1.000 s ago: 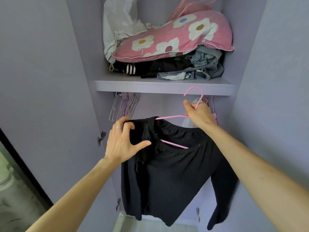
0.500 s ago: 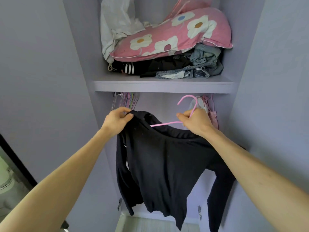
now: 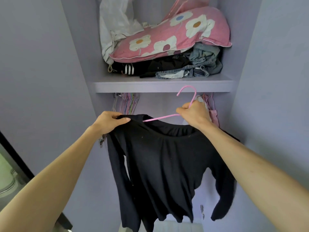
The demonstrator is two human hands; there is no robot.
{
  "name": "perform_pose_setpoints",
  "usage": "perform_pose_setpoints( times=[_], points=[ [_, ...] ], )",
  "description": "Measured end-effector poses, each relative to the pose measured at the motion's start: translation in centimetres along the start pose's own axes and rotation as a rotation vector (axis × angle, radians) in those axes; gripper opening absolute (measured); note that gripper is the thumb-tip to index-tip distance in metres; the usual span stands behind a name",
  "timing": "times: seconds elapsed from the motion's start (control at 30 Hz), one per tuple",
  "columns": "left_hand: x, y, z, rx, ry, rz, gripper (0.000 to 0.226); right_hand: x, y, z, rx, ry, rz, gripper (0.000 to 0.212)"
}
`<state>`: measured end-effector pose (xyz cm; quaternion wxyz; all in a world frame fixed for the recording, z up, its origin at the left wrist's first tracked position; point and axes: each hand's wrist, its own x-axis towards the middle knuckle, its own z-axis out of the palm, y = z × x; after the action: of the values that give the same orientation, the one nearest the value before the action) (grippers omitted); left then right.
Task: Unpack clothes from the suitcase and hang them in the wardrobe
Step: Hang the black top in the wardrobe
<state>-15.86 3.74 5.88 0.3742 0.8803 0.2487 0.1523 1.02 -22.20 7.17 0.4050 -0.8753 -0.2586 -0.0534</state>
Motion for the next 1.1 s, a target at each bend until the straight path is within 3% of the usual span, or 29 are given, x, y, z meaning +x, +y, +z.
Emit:
perform_pose_setpoints(
  times=[0.1,0.2,0.3,0.37,0.57,0.7,0.87,1.0,1.1],
  points=[
    [-0.4,1.1,0.3,-0.061,-0.061,0.058,0.022,-0.3,0.0,1.3,-0.063,-0.129,-0.016,0.034],
    [-0.5,1.8,1.2,-0.046,-0.107,0.071,0.027,-0.7,-1.0,2.4,-0.171,-0.265,-0.085,0.031],
    [-0.8,0.6,1.5,0.059,-0.296,0.028,0.037,-0.5,-1.4,2.9,-0.067,-0.184,-0.127,0.044],
    [-1.1,-0.2,1.5,0.083,-0.358,0.042,0.03,0.1,-1.4,2.5,-0.022,-0.106,-0.13,0.043],
    [-1.4,-1.4,1.2,0.003,-0.301,0.029,0.027,0.7,-0.9,2.1,-0.106,-0.137,-0.156,0.038],
    [-1.3,1.7,3.1,0.023,-0.306,0.176,0.021,0.2,-2.1,3.0,-0.08,-0.132,-0.222,0.053],
    [-1.3,2.7,5.0,0.141,-0.078,0.326,0.017,-0.9,-1.2,2.1,0.038,-0.117,-0.225,0.055],
    [-1.0,0.7,4.0,0.145,-0.013,0.3,0.016,-2.5,4.1,-0.1,-0.319,-0.206,-0.168,0.058],
    [-0.4,0.4,3.6,0.163,0.009,0.262,0.015,-3.7,6.4,0.6,-0.141,-0.245,-0.076,0.053]
  ],
)
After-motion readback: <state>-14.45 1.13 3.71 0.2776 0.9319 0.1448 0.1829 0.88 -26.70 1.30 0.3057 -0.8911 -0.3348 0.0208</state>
